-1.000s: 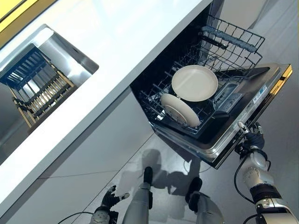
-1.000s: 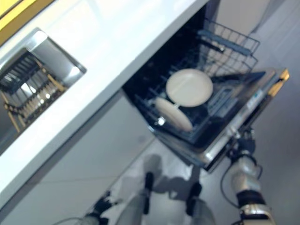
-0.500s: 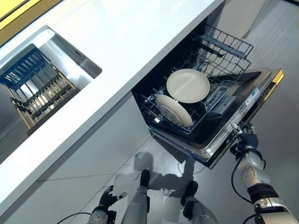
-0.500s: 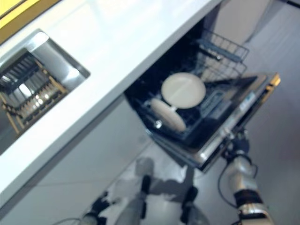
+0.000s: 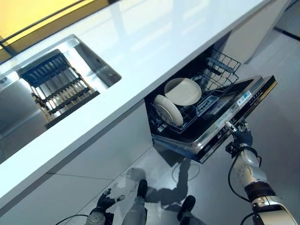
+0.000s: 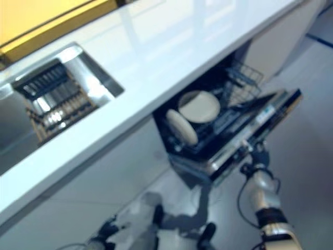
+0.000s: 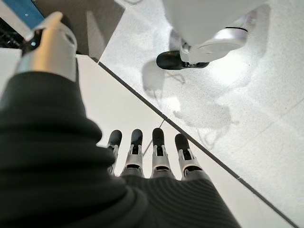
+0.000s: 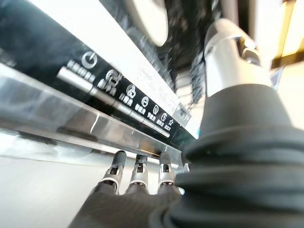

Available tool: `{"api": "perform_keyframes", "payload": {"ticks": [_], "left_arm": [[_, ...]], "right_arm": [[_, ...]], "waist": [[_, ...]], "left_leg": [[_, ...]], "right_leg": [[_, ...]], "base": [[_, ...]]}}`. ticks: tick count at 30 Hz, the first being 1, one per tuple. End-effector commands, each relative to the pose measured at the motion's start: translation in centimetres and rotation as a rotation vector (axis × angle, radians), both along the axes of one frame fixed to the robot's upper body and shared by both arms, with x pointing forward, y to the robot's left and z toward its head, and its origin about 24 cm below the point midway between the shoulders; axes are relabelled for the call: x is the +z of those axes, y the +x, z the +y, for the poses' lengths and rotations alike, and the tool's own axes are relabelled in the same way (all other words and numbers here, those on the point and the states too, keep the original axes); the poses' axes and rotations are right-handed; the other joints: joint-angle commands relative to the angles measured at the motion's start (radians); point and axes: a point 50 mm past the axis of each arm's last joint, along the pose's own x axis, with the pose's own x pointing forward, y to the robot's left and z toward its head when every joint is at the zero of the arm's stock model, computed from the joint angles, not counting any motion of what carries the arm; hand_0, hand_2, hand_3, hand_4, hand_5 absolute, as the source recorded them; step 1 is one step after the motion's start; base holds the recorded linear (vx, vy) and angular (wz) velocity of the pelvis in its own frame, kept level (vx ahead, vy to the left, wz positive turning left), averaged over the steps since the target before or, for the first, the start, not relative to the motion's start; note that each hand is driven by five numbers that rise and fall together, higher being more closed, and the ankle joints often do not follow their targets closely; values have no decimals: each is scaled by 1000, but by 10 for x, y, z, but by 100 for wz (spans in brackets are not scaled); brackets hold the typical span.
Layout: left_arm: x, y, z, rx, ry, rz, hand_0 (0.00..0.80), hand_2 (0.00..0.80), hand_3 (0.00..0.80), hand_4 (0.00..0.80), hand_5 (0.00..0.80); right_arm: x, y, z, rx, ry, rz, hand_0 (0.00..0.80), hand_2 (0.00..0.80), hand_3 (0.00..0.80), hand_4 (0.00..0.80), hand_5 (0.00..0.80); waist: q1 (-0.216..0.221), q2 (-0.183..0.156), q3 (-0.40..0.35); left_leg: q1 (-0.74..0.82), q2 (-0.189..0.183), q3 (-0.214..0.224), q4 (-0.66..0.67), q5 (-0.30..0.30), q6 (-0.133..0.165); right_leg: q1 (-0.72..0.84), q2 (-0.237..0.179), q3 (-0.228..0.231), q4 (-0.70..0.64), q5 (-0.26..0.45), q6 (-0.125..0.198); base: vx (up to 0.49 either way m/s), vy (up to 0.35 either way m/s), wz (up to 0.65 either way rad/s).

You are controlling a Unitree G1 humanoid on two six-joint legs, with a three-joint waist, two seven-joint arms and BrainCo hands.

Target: Take plates into dishwasher

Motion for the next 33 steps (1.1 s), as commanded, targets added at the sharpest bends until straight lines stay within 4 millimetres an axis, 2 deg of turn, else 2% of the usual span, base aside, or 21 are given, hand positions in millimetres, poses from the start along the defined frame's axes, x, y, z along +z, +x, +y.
{"api": "perform_keyframes", "payload": {"ticks": [1,7,12,16,24,29,33], "left_arm": [[18,22,16,-130,111,-53,0,0,0,0,0],[13,14,19,-137,119,-12,0,0,0,0,0],[9,5,24,-137,125,16,0,0,0,0,0],[6,-1,29,-137,132,39,0,0,0,0,0],[1,-16,42,-117,151,92,0,0,0,0,0],[-1,-24,47,-100,155,103,0,0,0,0,0],[-1,-27,52,-67,158,106,0,0,0,0,0]], "right_arm": [[92,47,176,751,-117,-279,0,0,0,0,0],[84,44,183,796,-124,-250,0,0,0,0,0],[82,45,181,782,-123,-233,0,0,0,0,0],[82,48,172,747,-136,-220,0,0,0,0,0],[86,49,150,672,-114,-252,0,0,0,0,0],[71,44,141,657,-173,-197,0,0,0,0,0],[51,42,129,612,-299,-89,0,0,0,0,0]], "waist": [[142,-81,-18],[156,-103,-54],[176,-121,-84],[192,-136,-105],[216,-175,-136],[206,-184,-144],[195,-191,-160]], "left_leg": [[-26,-133,105,51,50,64],[-1,-136,89,48,42,66],[20,-139,72,44,36,69],[29,-149,50,47,28,75],[47,-194,5,50,13,100],[67,-209,-5,51,3,117],[87,-212,0,37,-1,125]], "right_leg": [[206,-165,70,66,-73,69],[244,-164,63,46,-62,75],[277,-166,48,35,-53,78],[302,-173,43,38,-40,83],[333,-206,45,96,36,103],[327,-221,69,151,65,107],[332,-224,86,162,78,110]], "base": [[65,13,23],[70,13,33],[122,19,62],[135,31,13],[126,50,19],[85,67,17],[72,59,26]]}}
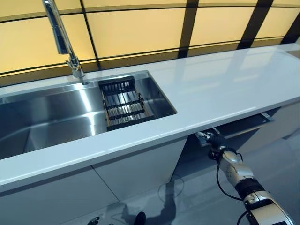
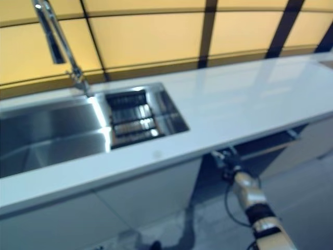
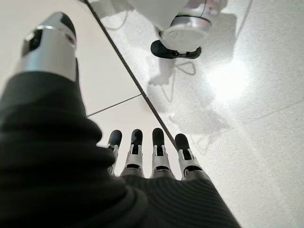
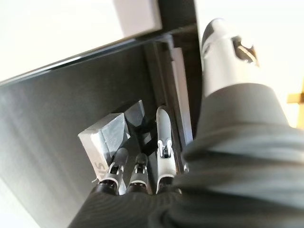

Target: Take plates into dishwasher

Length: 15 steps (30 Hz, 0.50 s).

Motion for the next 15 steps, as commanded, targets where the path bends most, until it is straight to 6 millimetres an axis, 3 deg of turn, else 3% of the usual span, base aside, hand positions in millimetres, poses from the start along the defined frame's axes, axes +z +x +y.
{"api": "perform_keyframes", "payload": {"ticks": [1,2,5,11,15], "left_arm": [[22,39,15,-63,69,-124,0,0,0,0,0],[23,39,18,-51,74,-129,0,0,0,0,0],[25,39,20,-36,80,-137,0,0,0,0,0],[22,30,26,15,85,-128,0,0,0,0,0],[19,14,35,85,92,-107,0,0,0,0,0]], "right_arm": [[94,42,96,366,22,-358,0,0,0,0,0],[81,41,83,326,-102,-297,0,0,0,0,0],[70,37,61,239,-232,-238,0,0,0,0,0],[47,17,35,156,-291,-193,0,0,0,0,0],[31,-13,11,122,-287,-182,0,0,0,0,0]], "waist": [[144,-77,38],[136,-82,31],[122,-86,25],[76,-82,14],[16,-78,8]], "left_leg": [[20,-95,46,-11,-37,92],[30,-92,51,-23,-38,94],[45,-88,58,-33,-43,100],[70,-79,78,-44,-55,113],[98,-65,116,-47,-77,127]], "right_leg": [[89,-135,157,103,225,17],[88,-140,165,113,238,23],[82,-146,181,134,253,28],[58,-152,223,169,275,30],[31,-151,280,203,274,29]], "base": [[59,47,19],[45,39,11],[45,47,12],[52,60,21],[58,65,16]]}}
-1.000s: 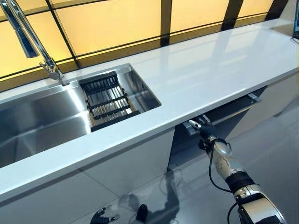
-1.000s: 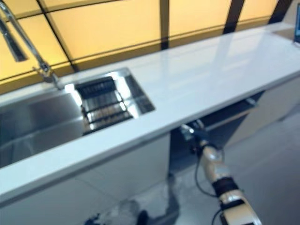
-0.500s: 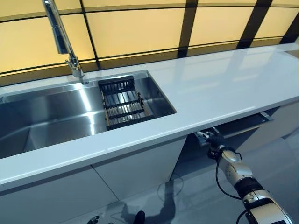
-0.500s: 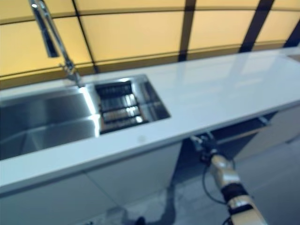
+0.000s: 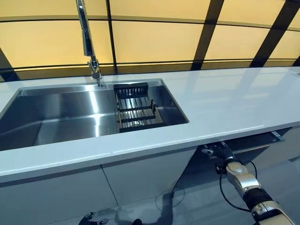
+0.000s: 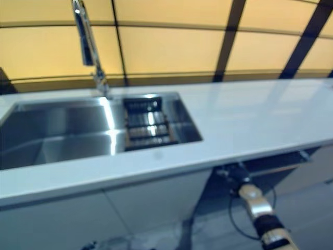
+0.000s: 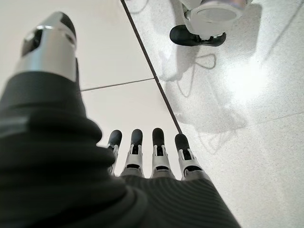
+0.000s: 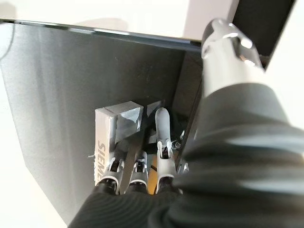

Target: Take plates into dishwasher

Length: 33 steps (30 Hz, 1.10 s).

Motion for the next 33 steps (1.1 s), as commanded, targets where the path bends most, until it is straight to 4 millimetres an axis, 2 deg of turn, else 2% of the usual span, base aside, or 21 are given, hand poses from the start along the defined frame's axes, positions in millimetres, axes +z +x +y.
{"api": "perform_keyframes", "payload": {"ticks": [1,6,7,9,10,11,15,16,17,18,19,20,21,22,24,25,26,28,30,33], "left_arm": [[10,5,16,15,65,-57,0,0,0,0,0],[8,-5,22,81,50,-50,0,0,0,0,0],[8,-5,22,82,50,-50,0,0,0,0,0],[8,-6,21,103,38,-60,0,0,0,0,0],[8,-6,21,104,37,-61,0,0,0,0,0],[8,-5,20,106,27,-65,0,0,0,0,0],[8,-3,18,102,10,-76,0,0,0,0,0],[9,-2,17,96,5,-81,0,0,0,0,0],[9,-1,17,91,3,-81,0,0,0,0,0],[9,0,17,75,1,-80,0,0,0,0,0],[9,0,17,75,1,-80,0,0,0,0,0],[10,2,16,58,2,-78,0,0,0,0,0],[10,2,16,53,2,-77,0,0,0,0,0],[12,6,17,39,1,-84,0,0,0,0,0],[13,10,17,28,1,-92,0,0,0,0,0],[16,16,16,17,0,-105,0,0,0,0,0],[16,17,16,10,0,-108,0,0,0,0,0],[20,25,15,-14,4,-123,0,0,0,0,0],[22,29,17,-26,3,-134,0,0,0,0,0],[26,34,20,-23,14,-152,0,0,0,0,0]], "right_arm": [[50,17,27,165,30,-263,0,0,0,0,0],[32,-12,-1,124,18,-195,0,0,0,0,0],[31,-12,-1,122,17,-192,0,0,0,0,0],[16,-29,-19,72,20,-129,0,0,0,0,0],[14,-30,-21,68,17,-121,0,0,0,0,0],[3,-40,-32,30,10,-67,0,0,0,0,0],[-19,-58,-47,-24,-18,42,0,0,0,0,0],[-35,-73,-56,-52,-31,118,0,0,0,0,0],[-39,-78,-59,-62,-39,134,0,0,0,0,0],[-51,-90,-65,-77,-51,182,0,0,0,0,0],[-51,-90,-65,-77,-52,182,0,0,0,0,0],[-61,-101,-69,-94,-60,229,0,0,0,0,0],[-64,-104,-70,-98,-68,246,0,0,0,0,0],[-77,-118,-72,-91,-88,323,0,0,0,0,0],[-86,-127,-73,-102,-102,360,0,0,0,0,0],[-98,-138,-72,-94,-115,431,0,0,0,0,0],[-102,-142,-72,-98,-116,448,0,0,0,0,0],[-120,-163,-68,-115,-107,542,0,0,0,0,0],[-130,-173,-62,-116,-92,579,0,0,0,0,0],[-139,-174,-46,-103,-57,595,0,0,0,0,0]], "waist": [[31,5,30],[-18,-1,19],[-18,-1,19],[-43,-4,12],[-45,-5,11],[-56,-6,5],[-67,-7,1],[-75,-5,1],[-77,-3,1],[-87,5,3],[-87,5,3],[-102,10,6],[-109,13,7],[-130,21,13],[-139,19,18],[-151,20,23],[-154,19,26],[-166,14,32],[-168,9,38],[-153,-2,47]], "left_leg": [[98,-12,79,-65,-76,89],[118,2,118,-65,-96,97],[118,3,120,-65,-96,97],[130,9,134,-71,-103,98],[131,10,136,-72,-103,99],[137,11,139,-78,-105,100],[144,11,132,-82,-108,105],[149,7,119,-83,-110,111],[151,7,113,-84,-110,113],[159,5,92,-86,-112,117],[159,5,92,-86,-112,117],[165,4,66,-87,-114,118],[170,4,57,-88,-116,118],[176,4,18,-94,-117,117],[176,-1,-7,-99,-116,113],[177,-4,-31,-106,-113,110],[179,-5,-39,-108,-113,110],[178,-11,-74,-112,-108,111],[174,-12,-91,-111,-102,111],[147,-8,-103,-95,-87,107]], "right_leg": [[30,-87,182,114,363,29],[-2,-83,231,136,365,28],[-4,-83,232,137,364,28],[-19,-78,256,142,365,28],[-21,-77,259,143,365,28],[-27,-73,274,149,367,28],[-38,-67,302,179,379,29],[-50,-64,328,215,396,30],[-57,-63,338,227,401,30],[-76,-54,370,254,415,28],[-77,-54,370,255,414,28],[-99,-31,414,257,411,20],[-114,-22,430,263,413,18],[-155,18,481,239,385,1],[-172,40,502,189,363,-4],[-189,72,533,123,332,-8],[-190,83,540,109,321,-8],[-195,133,581,56,287,-7],[-192,159,599,43,266,-6],[-166,168,593,30,229,-5]], "base": [[37,34,15],[22,26,-9],[9,44,-17],[0,52,-14],[-1,66,-24],[-1,51,-29],[-7,70,-19],[5,70,-4],[29,76,13],[26,31,20],[50,9,14],[36,-14,5],[73,-62,11],[62,-88,19],[51,-122,26],[31,-130,34],[26,-185,58],[12,-169,72],[-15,-153,68],[-115,-204,79]]}}
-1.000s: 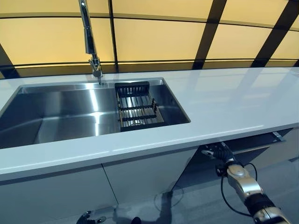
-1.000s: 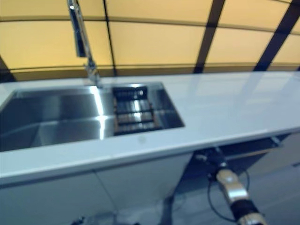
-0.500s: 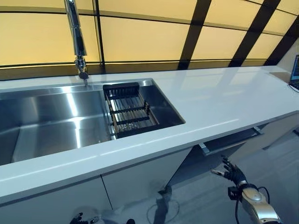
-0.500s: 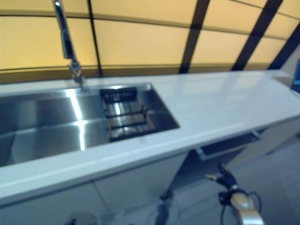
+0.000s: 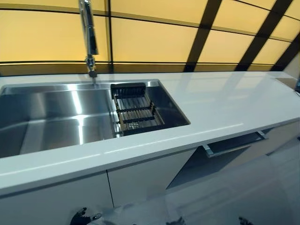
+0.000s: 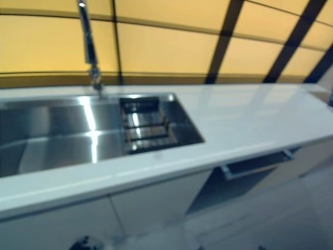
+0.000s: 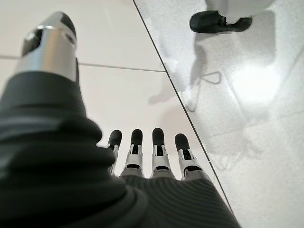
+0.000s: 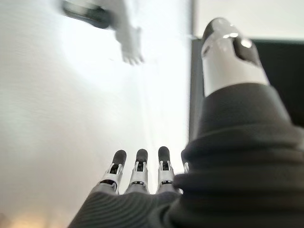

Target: Take plates into dishwasher

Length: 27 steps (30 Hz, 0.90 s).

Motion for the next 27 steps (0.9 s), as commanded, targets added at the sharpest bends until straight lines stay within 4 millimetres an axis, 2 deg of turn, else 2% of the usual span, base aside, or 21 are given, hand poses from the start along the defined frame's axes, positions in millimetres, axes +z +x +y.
{"api": "perform_keyframes", "payload": {"ticks": [1,4,7,10,14,17,19,20,22,23,25,27], "left_arm": [[18,24,8,0,6,-120,0,0,0,0,0],[22,30,13,13,-3,-136,0,0,0,0,0],[23,35,9,10,-23,-144,0,0,0,0,0],[20,34,2,11,-57,-151,0,0,0,0,0],[14,28,-6,18,-81,-143,0,0,0,0,0],[8,20,-12,9,-92,-123,0,0,0,0,0],[6,17,-13,11,-95,-115,0,0,0,0,0],[4,13,-13,9,-94,-101,0,0,0,0,0],[2,8,-13,15,-93,-86,0,0,0,0,0],[0,5,-12,20,-93,-77,0,0,0,0,0],[-4,-7,-9,66,-95,-48,0,0,0,0,0],[-6,-12,-8,80,-95,-38,0,0,0,0,0]], "right_arm": [[16,40,-1,40,-38,-166,0,0,0,0,0],[12,48,14,80,-15,-169,0,0,0,0,0],[12,57,22,103,-2,-174,0,0,0,0,0],[14,62,22,114,0,-180,0,0,0,0,0],[15,65,21,120,-1,-176,0,0,0,0,0],[16,66,19,113,-5,-165,0,0,0,0,0],[16,65,18,106,-8,-165,0,0,0,0,0],[15,62,17,92,-5,-164,0,0,0,0,0],[15,59,15,78,-9,-163,0,0,0,0,0],[15,58,14,70,-11,-163,0,0,0,0,0],[17,57,7,26,-7,-177,0,0,0,0,0],[17,56,6,13,-5,-181,0,0,0,0,0]], "waist": [[26,-14,33],[53,-14,44],[78,-10,48],[97,3,53],[109,26,56],[113,56,56],[108,64,56],[98,70,58],[89,71,59],[85,69,58],[65,48,50],[57,41,47]], "left_leg": [[54,26,65,8,-103,4],[31,44,52,9,-78,-18],[6,67,40,7,-48,-56],[-20,89,29,12,-23,-92],[-34,116,22,11,10,-126],[-41,140,42,3,42,-152],[-41,150,63,1,48,-160],[-49,157,108,21,44,-167],[-52,154,136,54,27,-168],[-50,150,143,80,10,-166],[-31,115,162,194,-63,-143],[-19,101,172,228,-89,-131]], "right_leg": [[-48,-48,26,109,86,20],[-13,-46,-14,62,34,10],[21,-39,-55,23,0,-10],[40,-30,-93,6,-18,-35],[59,-13,-130,-3,-28,-63],[91,9,-161,-4,-40,-87],[102,14,-171,-4,-44,-93],[117,15,-186,-9,-45,-100],[125,9,-196,-15,-44,-103],[128,4,-197,-19,-42,-105],[121,-22,-189,-35,-20,-107],[116,-28,-186,-40,-10,-106]], "base": [[-189,-216,94],[-185,-237,64],[-186,-234,65],[-174,-191,35],[-139,-176,35],[-84,-135,34],[-73,-86,35],[-76,-55,38],[-85,-14,51],[-129,16,50],[-139,37,24],[-96,43,5]]}}
